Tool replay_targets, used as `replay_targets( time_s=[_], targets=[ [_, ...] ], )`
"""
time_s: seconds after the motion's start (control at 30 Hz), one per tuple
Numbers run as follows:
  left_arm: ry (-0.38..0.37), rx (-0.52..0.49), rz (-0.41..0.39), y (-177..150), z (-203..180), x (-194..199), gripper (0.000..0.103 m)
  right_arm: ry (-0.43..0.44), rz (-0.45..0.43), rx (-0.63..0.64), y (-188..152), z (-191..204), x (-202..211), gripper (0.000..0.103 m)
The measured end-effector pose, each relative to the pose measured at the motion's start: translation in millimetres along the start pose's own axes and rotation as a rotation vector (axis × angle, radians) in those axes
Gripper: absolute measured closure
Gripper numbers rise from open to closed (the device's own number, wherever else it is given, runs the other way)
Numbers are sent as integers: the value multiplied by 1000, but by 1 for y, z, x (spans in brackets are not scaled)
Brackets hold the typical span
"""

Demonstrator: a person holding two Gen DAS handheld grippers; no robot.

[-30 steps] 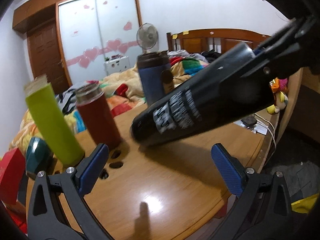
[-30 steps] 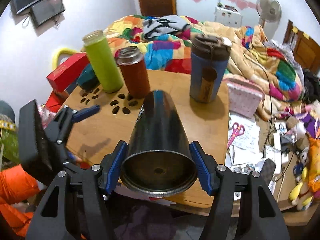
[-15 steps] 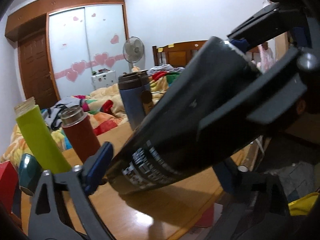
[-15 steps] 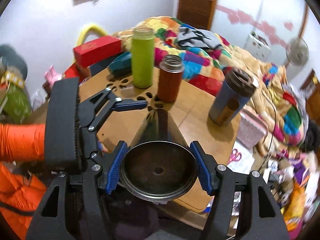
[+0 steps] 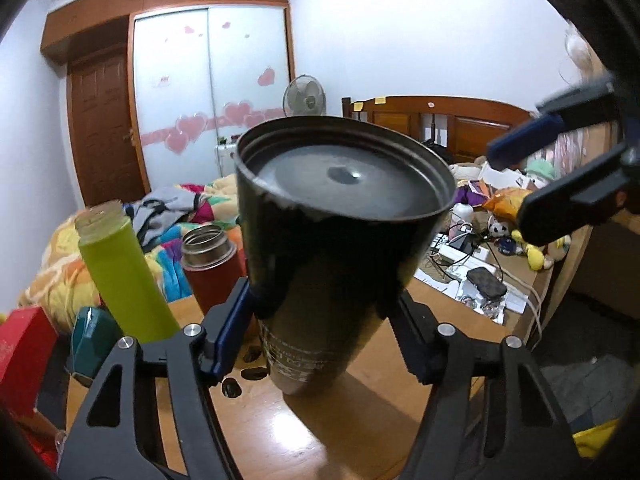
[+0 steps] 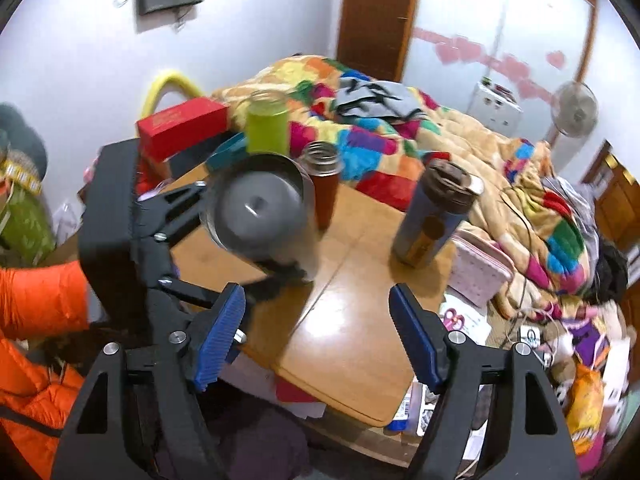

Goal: Flip cup upside down
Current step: 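Lower the black tumbler onto the table beside the red tumbler, open right tool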

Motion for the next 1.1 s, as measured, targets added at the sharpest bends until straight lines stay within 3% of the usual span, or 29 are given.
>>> replay_targets(
  time_s=[0.37, 0.5, 0.73, 1.1],
  targets=[
    [0, 84, 93, 13, 41, 4, 40, -51, -101, -145, 4, -20, -8, 31],
    [1, 87, 112, 18, 50, 9, 40, -116, -152, -141, 7, -15, -13, 31],
    [-15, 136, 214, 14, 59, -7, 40, -122, -226, -178, 9, -9, -11, 31],
    [12, 122, 212, 15, 53, -8, 39, -88, -263, -242, 8, -9, -6, 31]
  ],
)
Point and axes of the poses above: each gripper's, at about its wrist camera, not at the fingertips, and x roughly against the way its jaws point, z to its left, y to its top, the point moved 1 cm from there along -x, roughly the way its jaws point, and after that the axes turned 9 degrees about -x, right-handed, at the moved point
